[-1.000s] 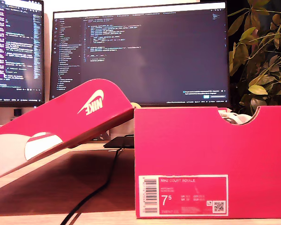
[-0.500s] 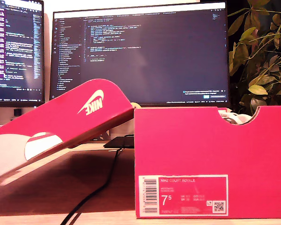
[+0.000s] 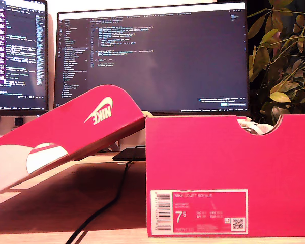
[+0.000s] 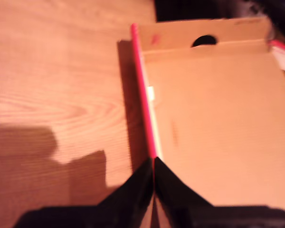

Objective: Close the red shoebox by pushing the lid with your left arm and holding the box in place with your right arm

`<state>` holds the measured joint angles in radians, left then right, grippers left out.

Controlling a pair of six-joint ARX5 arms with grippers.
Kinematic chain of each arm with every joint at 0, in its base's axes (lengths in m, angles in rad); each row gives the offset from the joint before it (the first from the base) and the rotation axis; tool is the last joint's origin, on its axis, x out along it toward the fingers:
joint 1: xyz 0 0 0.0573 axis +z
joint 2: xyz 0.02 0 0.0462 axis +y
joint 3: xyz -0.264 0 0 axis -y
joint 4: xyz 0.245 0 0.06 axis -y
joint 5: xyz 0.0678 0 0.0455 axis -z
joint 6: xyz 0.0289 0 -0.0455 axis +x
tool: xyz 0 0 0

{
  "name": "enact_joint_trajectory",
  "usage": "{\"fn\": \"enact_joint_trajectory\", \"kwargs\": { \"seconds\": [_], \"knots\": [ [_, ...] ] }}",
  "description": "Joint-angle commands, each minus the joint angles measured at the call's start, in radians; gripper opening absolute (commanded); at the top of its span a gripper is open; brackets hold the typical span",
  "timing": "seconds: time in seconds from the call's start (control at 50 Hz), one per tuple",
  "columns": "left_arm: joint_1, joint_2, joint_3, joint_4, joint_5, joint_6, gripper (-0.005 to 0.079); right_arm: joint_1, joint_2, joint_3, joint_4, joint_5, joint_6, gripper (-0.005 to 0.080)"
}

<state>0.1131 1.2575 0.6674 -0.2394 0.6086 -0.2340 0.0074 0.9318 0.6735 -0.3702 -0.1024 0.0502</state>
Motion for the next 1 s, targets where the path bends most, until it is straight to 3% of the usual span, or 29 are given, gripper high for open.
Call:
{"fn": "enact_joint_trajectory", "kwargs": {
  "seconds": [0.0, 0.48, 0.68, 0.98],
  "knots": [
    [0.007, 0.055, 0.023, -0.024, 0.014, 0.021, -0.0019, -0.003, 0.053, 0.019, 0.003, -0.005, -0.011, -0.0012],
    [0.011, 0.302, 0.107, -0.116, 0.026, 0.088, -0.0019, -0.002, 0.343, 0.049, 0.048, -0.121, -0.051, -0.0012],
    [0.011, 0.327, 0.107, -0.159, 0.058, 0.104, -0.0019, 0.004, 0.388, 0.049, 0.082, -0.177, -0.051, -0.0012],
    [0.000, 0.327, 0.107, -0.217, 0.103, 0.105, -0.0019, 0.064, 0.399, 0.049, 0.121, -0.185, -0.050, -0.0012]
  ]
}}
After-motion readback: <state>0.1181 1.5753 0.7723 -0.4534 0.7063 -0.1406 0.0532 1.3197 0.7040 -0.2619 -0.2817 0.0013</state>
